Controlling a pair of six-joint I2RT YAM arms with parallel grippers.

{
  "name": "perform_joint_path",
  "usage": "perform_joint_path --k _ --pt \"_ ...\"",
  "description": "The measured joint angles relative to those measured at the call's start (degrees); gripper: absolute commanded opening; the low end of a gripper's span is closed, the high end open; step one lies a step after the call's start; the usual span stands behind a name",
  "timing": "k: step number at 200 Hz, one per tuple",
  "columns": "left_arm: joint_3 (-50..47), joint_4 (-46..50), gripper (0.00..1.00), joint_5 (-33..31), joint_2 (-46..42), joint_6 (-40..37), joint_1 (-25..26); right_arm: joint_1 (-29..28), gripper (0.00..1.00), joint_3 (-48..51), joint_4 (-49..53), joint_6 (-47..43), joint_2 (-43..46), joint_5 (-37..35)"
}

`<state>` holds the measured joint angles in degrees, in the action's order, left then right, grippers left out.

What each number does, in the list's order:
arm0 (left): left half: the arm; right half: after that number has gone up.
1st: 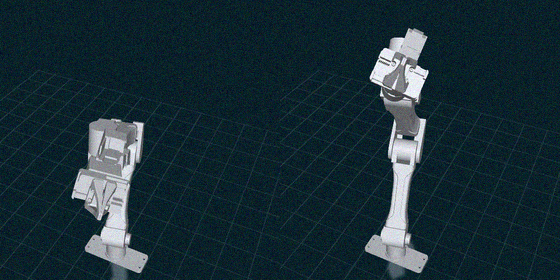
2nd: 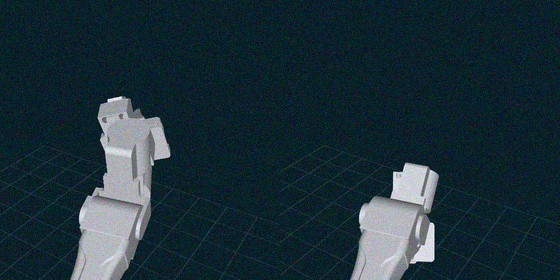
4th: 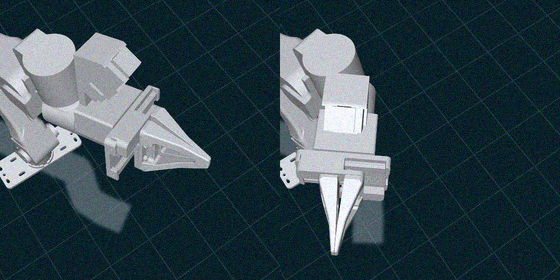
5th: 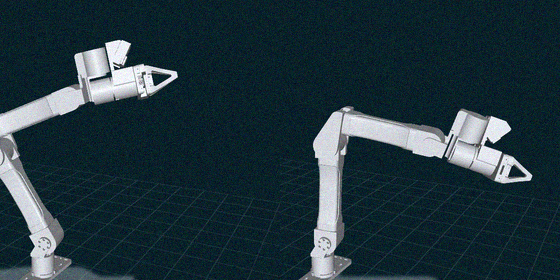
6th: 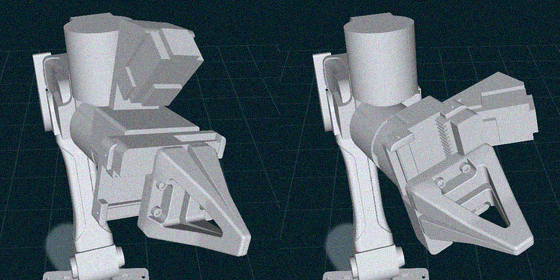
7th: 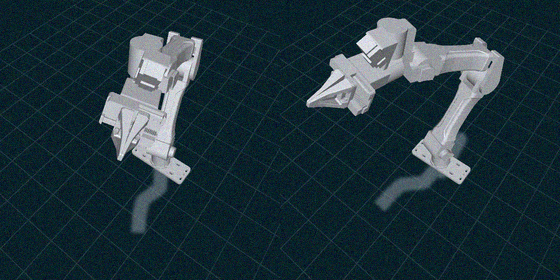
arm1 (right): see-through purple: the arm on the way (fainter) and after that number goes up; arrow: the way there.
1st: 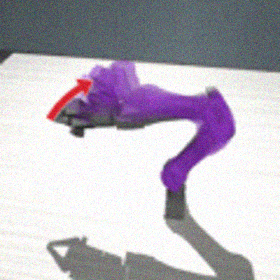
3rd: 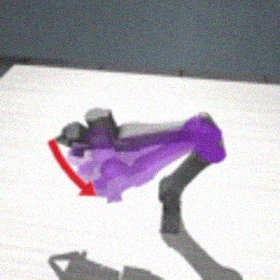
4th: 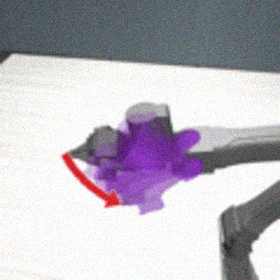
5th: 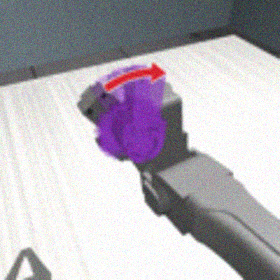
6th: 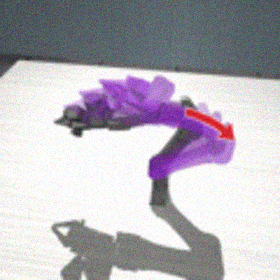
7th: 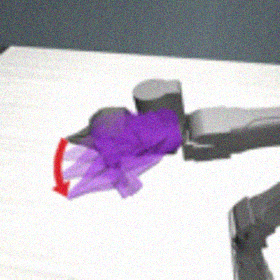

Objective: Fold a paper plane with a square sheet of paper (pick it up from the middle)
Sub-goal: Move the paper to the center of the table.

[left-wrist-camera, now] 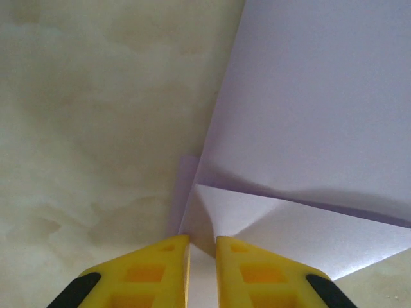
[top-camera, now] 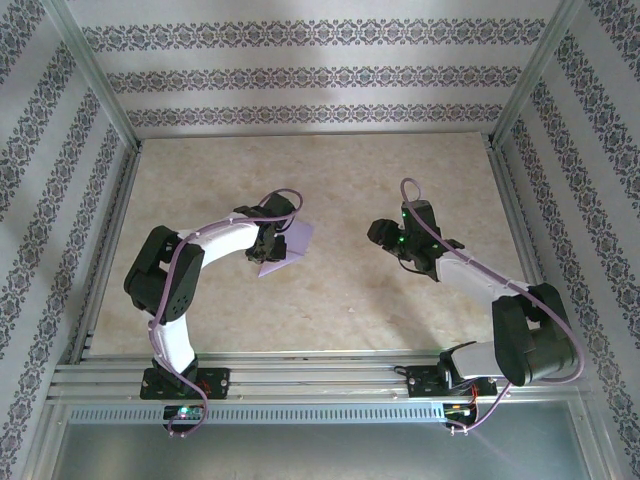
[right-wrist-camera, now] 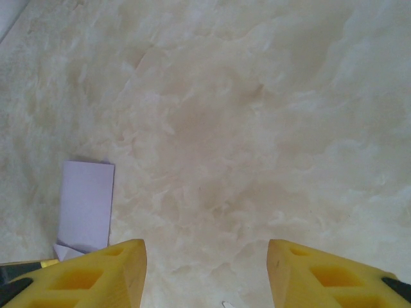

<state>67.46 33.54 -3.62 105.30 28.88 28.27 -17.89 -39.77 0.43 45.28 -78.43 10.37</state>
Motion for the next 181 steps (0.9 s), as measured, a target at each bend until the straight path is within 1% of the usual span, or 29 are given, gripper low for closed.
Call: perform_joint_path --k 44,65,121,146,181 --pt "0.44 -0.02 0.14 -0.24 0.79 0.02 -0.72 -1.57 0.52 -1.88 -0.24 0.04 -2.86 1.25" --pt "0.44 -0.09 0.14 1.07 2.03 0.0 -0.92 -2.25 0.52 -2.19 -0.68 0.44 -3.76 1.81" --pt "0.7 -0.42 0.13 6.05 2.03 -0.15 -0.83 -2.25 0.52 -2.19 -1.14 1.38 -3.85 2.6" --pt "0.87 -0.39 0.13 8.02 2.03 0.09 0.76 -2.25 0.52 -2.08 -1.55 1.97 -3.85 2.97" --pt "2.82 -0.15 0.13 10.34 3.48 2.89 5.22 -2.25 0.53 0.33 -4.37 4.28 -3.26 4.74"
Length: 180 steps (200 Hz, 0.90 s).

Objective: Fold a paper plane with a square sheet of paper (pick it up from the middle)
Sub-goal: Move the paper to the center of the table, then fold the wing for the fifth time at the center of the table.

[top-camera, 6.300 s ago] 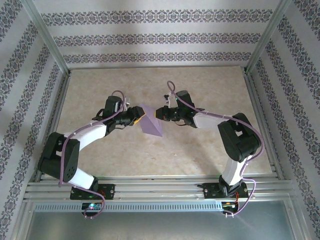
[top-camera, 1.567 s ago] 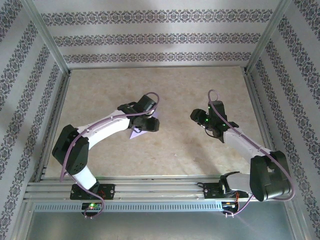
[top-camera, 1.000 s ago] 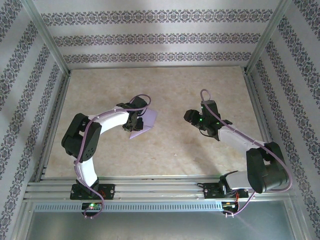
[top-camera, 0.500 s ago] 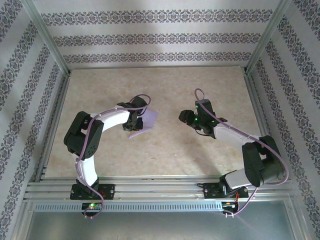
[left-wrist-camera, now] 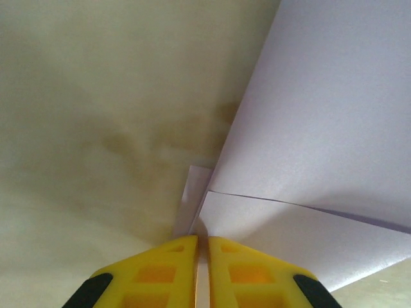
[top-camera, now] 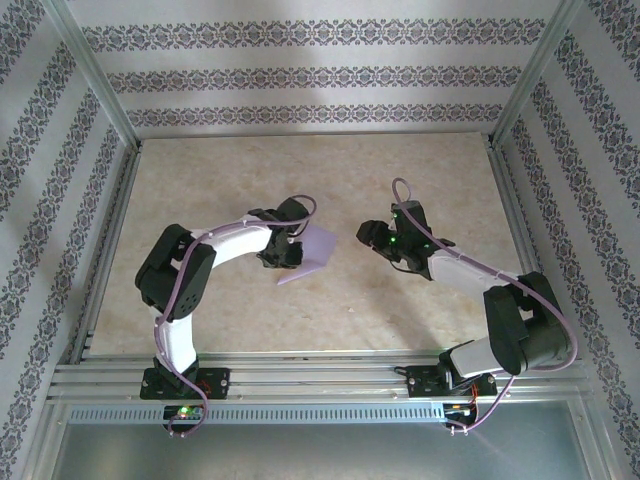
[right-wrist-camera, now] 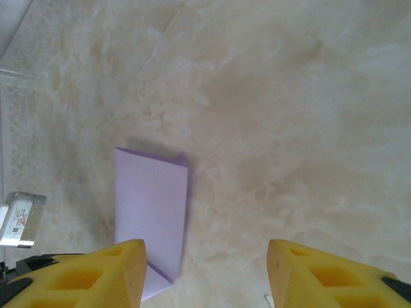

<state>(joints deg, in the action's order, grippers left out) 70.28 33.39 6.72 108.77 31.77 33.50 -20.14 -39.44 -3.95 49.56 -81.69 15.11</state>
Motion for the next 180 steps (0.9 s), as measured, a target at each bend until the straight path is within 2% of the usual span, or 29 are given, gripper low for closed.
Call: perform_joint_path --k 31,95,124,180 --pt "1.79 -0.02 0.1 1.09 1.42 3.41 2.67 -1.29 0.49 3.3 -2.19 4.72 0.59 1.57" --pt "1.86 0.02 0.1 1.49 1.57 7.52 2.93 -11.96 0.44 3.98 -5.42 17.59 -5.66 0.9" --pt "2.03 0.22 0.09 1.46 1.77 7.76 2.93 -13.14 0.4 2.82 -5.57 20.09 -10.47 0.57" --pt "2.25 0.46 0.09 1.44 1.88 7.76 2.93 -13.51 0.34 -0.61 -7.8 21.99 -14.27 0.85"
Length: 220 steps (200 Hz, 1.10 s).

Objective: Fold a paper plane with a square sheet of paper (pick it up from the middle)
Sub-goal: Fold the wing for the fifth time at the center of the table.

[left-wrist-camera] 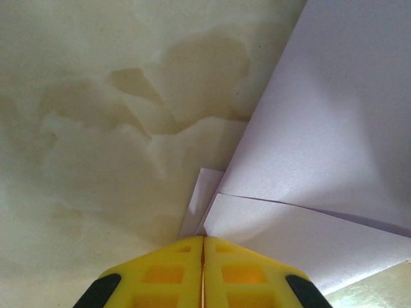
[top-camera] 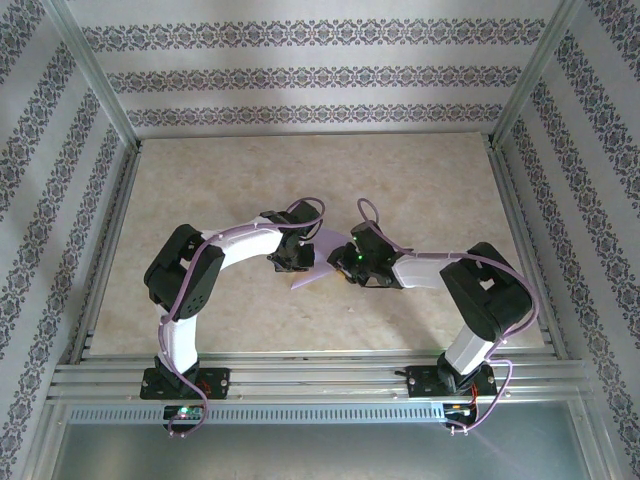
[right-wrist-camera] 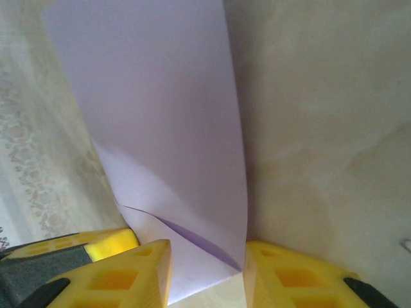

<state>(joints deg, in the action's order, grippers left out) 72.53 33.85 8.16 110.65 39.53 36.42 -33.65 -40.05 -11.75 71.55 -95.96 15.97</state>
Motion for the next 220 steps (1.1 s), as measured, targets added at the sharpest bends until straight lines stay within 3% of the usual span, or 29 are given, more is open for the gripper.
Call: perform_joint_path --k 109,220 --pt "0.17 0.2 0.09 0.0 0.11 -0.02 0.0 0.0 0.29 -0.28 -5.35 0.87 0.0 1.81" --pt "-0.31 0.17 0.14 -0.04 -1.03 -0.72 -0.81 0.04 0.03 -0.11 -12.57 7.82 -5.35 4.94"
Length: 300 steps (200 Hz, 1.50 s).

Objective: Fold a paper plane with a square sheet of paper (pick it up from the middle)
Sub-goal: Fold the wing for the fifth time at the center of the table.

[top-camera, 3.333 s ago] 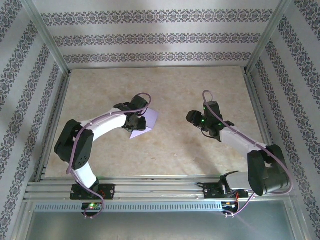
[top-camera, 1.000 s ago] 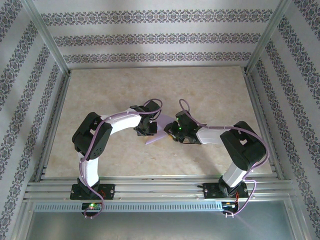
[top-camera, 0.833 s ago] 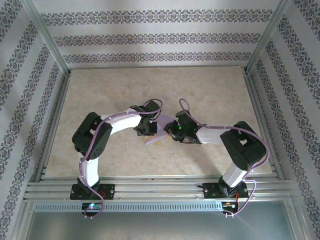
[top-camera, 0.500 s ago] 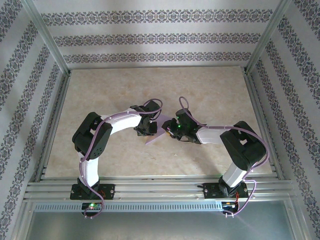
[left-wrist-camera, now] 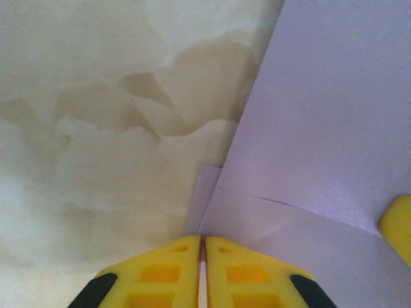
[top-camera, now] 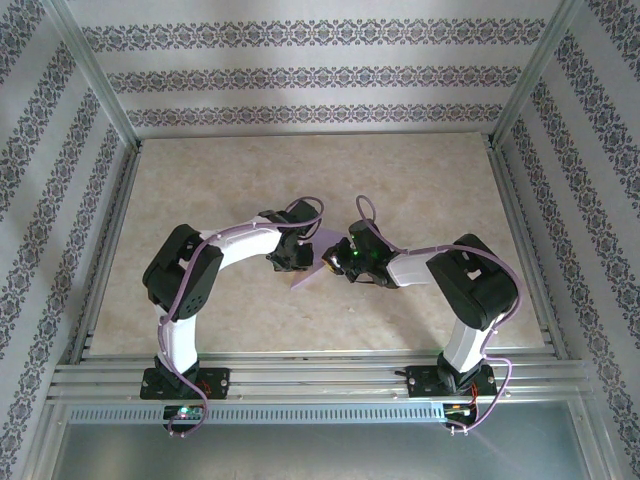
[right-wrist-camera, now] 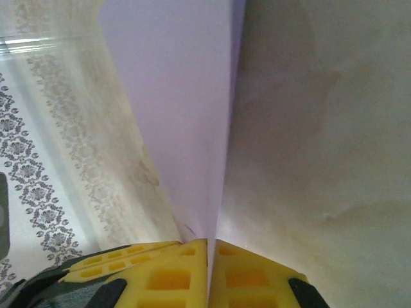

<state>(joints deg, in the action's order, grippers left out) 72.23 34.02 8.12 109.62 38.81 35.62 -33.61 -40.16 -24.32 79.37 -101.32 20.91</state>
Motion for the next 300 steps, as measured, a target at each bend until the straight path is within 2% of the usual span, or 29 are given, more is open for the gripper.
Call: perform_joint_path --k 33,55,91,108,180,216,259,300 --pt "-1.01 -0.48 0.27 -0.44 -3.58 -1.97 -0.66 0.02 0.0 0.92 0.09 0.24 0.11 -0.04" --pt "-3.39 -3.06 0.4 -0.46 -8.81 -5.2 -0.85 0.09 0.0 1.4 1.42 0.24 1.42 -0.46" --pt "-11.23 -13.44 0.59 3.56 -17.53 -12.83 -0.81 0.5 0.0 2.21 3.48 0.28 5.51 -1.7" --pt "-14.93 -18.1 0.64 5.27 -18.86 -17.53 -0.37 1.01 0.0 2.82 4.52 0.7 7.32 -2.29" --pt "-25.35 -38.05 0.66 9.77 -18.08 -35.67 4.15 3.13 0.0 4.13 11.85 1.77 11.52 -3.72" --pt "-26.25 -43.71 0.65 9.4 -14.45 -42.64 6.95 3.52 0.0 4.13 13.62 2.84 11.82 -3.69" --pt "-26.25 -46.99 0.55 5.73 -10.19 -48.98 10.1 3.52 0.0 4.11 14.75 4.04 11.82 -3.65" --pt "-26.25 -49.96 0.44 1.86 -8.83 -52.26 10.54 3.82 0.0 3.98 15.08 5.16 11.8 -3.26"
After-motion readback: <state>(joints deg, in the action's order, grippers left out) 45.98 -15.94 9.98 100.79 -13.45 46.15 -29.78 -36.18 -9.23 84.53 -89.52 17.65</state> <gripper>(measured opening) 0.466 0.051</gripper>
